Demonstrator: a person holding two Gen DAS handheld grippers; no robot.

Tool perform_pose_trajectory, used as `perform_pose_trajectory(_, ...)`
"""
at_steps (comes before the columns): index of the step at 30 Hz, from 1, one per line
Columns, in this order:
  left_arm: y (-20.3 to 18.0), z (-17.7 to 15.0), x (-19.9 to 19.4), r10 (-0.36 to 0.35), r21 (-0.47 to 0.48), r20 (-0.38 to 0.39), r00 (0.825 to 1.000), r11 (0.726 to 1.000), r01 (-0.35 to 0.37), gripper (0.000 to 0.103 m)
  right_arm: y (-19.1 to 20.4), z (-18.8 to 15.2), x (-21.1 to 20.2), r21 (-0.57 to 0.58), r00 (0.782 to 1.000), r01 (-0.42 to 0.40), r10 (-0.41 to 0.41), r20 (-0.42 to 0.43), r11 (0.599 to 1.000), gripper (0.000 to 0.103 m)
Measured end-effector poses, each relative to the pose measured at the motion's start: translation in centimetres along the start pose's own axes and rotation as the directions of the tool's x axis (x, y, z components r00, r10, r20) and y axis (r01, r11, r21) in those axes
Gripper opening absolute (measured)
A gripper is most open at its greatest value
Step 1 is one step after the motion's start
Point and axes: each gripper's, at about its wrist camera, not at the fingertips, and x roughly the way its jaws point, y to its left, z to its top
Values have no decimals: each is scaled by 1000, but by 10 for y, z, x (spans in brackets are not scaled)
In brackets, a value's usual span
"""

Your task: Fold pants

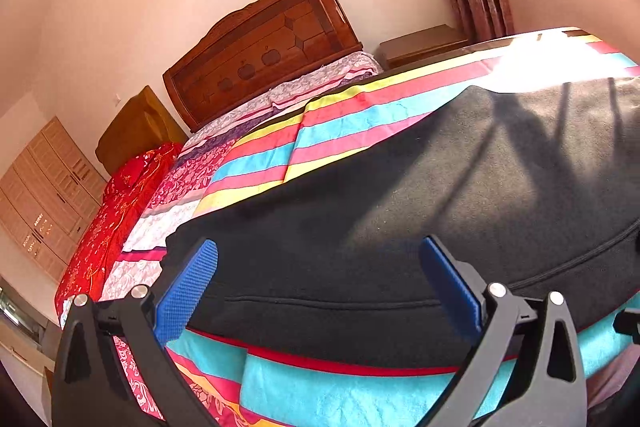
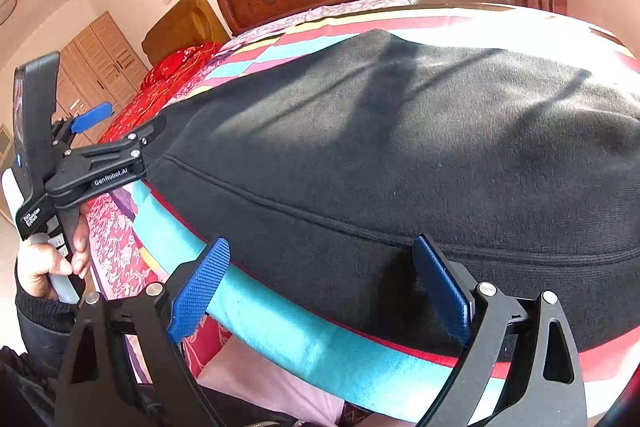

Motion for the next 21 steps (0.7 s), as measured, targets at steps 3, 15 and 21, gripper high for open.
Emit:
perform_pose_trajectory(3, 5, -3, 0, -73, -43, -27, 997, 997, 71, 101, 4, -9, -1, -56, 1000, 8, -8, -4, 998, 93)
perform_pose_trajectory(15, 75, -43, 23, -116, -255, -115, 987, 963, 84, 101, 33, -3, 4, -120, 999, -51, 50, -5, 992, 94)
perform_pose_trajectory(21, 102, -56, 37, -118, -312, -142, 983, 948, 69, 101, 64, 17, 24, -191, 998, -64, 62, -18, 980, 94)
